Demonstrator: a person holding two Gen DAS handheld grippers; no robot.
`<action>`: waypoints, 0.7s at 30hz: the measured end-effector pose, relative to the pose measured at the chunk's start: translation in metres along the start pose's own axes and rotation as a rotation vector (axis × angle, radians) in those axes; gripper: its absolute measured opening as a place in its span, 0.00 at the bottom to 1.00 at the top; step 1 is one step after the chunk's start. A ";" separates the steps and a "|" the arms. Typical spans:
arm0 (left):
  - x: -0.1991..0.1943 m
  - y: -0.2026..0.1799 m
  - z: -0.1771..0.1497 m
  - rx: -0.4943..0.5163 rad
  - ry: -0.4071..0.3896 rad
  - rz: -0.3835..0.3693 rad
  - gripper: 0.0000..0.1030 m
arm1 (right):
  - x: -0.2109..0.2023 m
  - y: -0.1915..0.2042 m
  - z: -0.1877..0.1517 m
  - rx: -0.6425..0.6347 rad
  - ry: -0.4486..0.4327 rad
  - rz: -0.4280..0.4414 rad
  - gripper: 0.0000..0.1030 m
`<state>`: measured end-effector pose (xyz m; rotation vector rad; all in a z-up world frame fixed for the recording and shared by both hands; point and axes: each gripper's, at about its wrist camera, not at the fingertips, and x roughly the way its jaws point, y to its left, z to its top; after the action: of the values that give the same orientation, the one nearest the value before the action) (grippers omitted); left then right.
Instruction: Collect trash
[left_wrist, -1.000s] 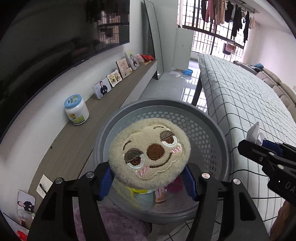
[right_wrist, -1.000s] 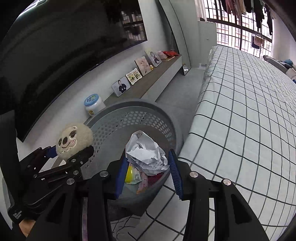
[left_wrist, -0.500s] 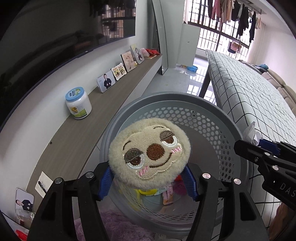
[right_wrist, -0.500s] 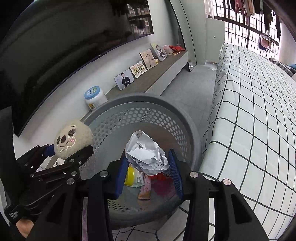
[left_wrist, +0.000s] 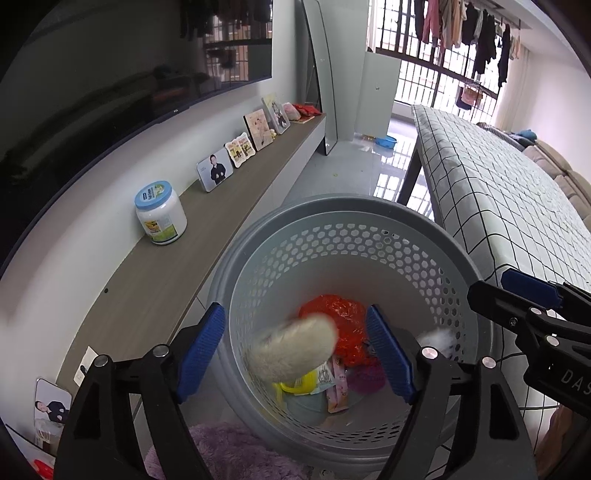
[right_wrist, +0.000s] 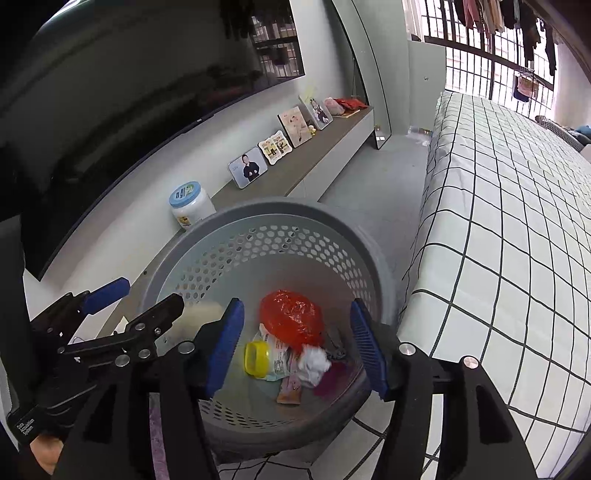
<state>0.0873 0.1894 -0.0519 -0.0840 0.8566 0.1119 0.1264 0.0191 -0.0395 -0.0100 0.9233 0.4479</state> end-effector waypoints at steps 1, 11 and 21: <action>-0.001 0.000 0.000 0.001 -0.001 0.003 0.75 | -0.001 0.000 0.000 0.000 -0.001 0.001 0.56; -0.005 -0.003 -0.001 -0.007 0.002 0.012 0.81 | -0.007 -0.005 -0.003 0.014 -0.013 -0.026 0.57; -0.006 -0.003 -0.004 -0.010 0.004 0.029 0.86 | -0.006 -0.004 -0.007 -0.001 -0.020 -0.061 0.57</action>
<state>0.0807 0.1851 -0.0498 -0.0815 0.8616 0.1437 0.1192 0.0122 -0.0404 -0.0341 0.9009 0.3912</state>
